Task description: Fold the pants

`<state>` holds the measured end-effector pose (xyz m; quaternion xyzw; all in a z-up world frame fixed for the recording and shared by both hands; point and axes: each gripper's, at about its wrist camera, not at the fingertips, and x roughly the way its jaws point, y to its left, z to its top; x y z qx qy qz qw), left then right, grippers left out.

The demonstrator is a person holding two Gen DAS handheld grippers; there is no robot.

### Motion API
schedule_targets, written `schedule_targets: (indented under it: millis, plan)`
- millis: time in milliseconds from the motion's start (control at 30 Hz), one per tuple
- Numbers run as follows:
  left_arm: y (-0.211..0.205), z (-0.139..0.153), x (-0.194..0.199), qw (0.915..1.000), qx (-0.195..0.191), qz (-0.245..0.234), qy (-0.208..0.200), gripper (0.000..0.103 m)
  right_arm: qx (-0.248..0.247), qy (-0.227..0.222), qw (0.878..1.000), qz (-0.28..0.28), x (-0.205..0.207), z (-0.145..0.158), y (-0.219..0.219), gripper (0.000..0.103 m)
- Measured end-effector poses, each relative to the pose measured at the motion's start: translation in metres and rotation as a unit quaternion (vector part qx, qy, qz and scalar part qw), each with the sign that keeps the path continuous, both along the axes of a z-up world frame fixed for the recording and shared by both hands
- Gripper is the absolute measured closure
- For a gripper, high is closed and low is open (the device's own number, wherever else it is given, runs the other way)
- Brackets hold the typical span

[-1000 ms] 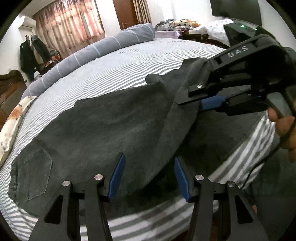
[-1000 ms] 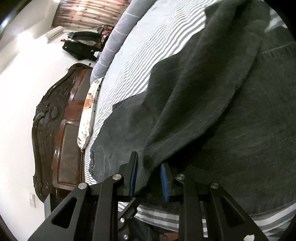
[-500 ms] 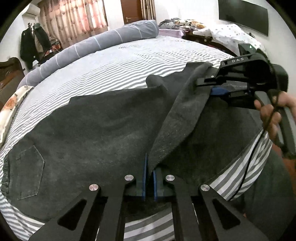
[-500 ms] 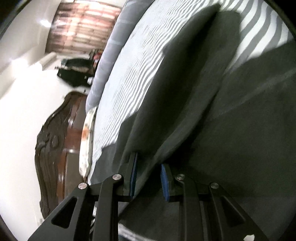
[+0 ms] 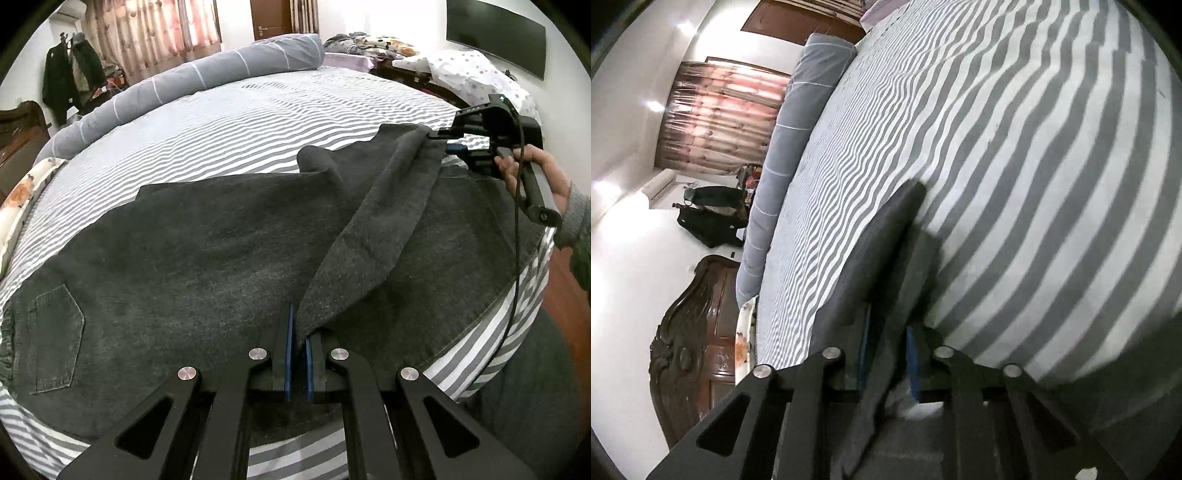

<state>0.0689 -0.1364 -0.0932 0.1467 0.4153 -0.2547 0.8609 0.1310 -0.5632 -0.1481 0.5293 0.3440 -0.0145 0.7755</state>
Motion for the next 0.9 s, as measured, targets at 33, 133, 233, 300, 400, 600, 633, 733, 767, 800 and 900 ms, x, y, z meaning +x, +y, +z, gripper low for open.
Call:
schedule_targets:
  millis: [33, 133, 233, 300, 400, 600, 633, 733, 767, 800, 900]
  plan:
    - [-0.001, 0.000, 0.000, 1.0000, 0.001, -0.001, 0.000, 0.098, -0.001, 0.002, 1.000, 0.003, 0.002, 0.000, -0.001, 0.093]
    - [-0.003, -0.001, 0.000, 1.0000, 0.006, -0.002, -0.001, 0.098, -0.017, 0.012, 1.000, 0.006, 0.004, 0.006, -0.002, 0.098]
    - [-0.004, 0.003, -0.001, 1.0000, 0.003, -0.006, -0.006, 0.098, -0.041, 0.004, 0.999, 0.007, -0.002, 0.026, 0.000, 0.099]
    - [-0.004, 0.007, -0.002, 0.9999, 0.004, -0.008, -0.012, 0.099, -0.055, -0.009, 0.998, 0.008, -0.011, 0.045, -0.004, 0.099]
    - [-0.005, 0.013, -0.006, 0.9997, -0.001, -0.016, -0.019, 0.099, -0.068, -0.034, 0.997, -0.001, -0.028, 0.080, -0.011, 0.099]
    - [-0.009, 0.023, -0.014, 0.9987, -0.003, -0.036, -0.036, 0.099, -0.114, -0.054, 0.992, -0.010, -0.083, 0.128, -0.013, 0.099]
    - [-0.009, 0.023, -0.015, 0.9986, -0.002, -0.039, -0.035, 0.099, -0.112, -0.055, 0.992, -0.012, -0.092, 0.129, -0.014, 0.099]
    - [-0.008, 0.019, -0.021, 0.9980, 0.007, -0.052, -0.036, 0.099, -0.115, -0.035, 0.993, -0.022, -0.127, 0.120, -0.015, 0.099]
    - [-0.008, 0.016, -0.023, 0.9976, 0.013, -0.058, -0.035, 0.099, -0.114, -0.025, 0.993, -0.024, -0.138, 0.113, -0.015, 0.099]
    - [-0.008, 0.013, -0.025, 0.9973, 0.017, -0.063, -0.034, 0.099, -0.110, -0.014, 0.993, -0.028, -0.150, 0.103, -0.018, 0.099]
    - [-0.005, 0.005, -0.029, 0.9966, 0.025, -0.074, -0.026, 0.099, -0.088, 0.022, 0.995, -0.038, -0.176, 0.070, -0.019, 0.099]
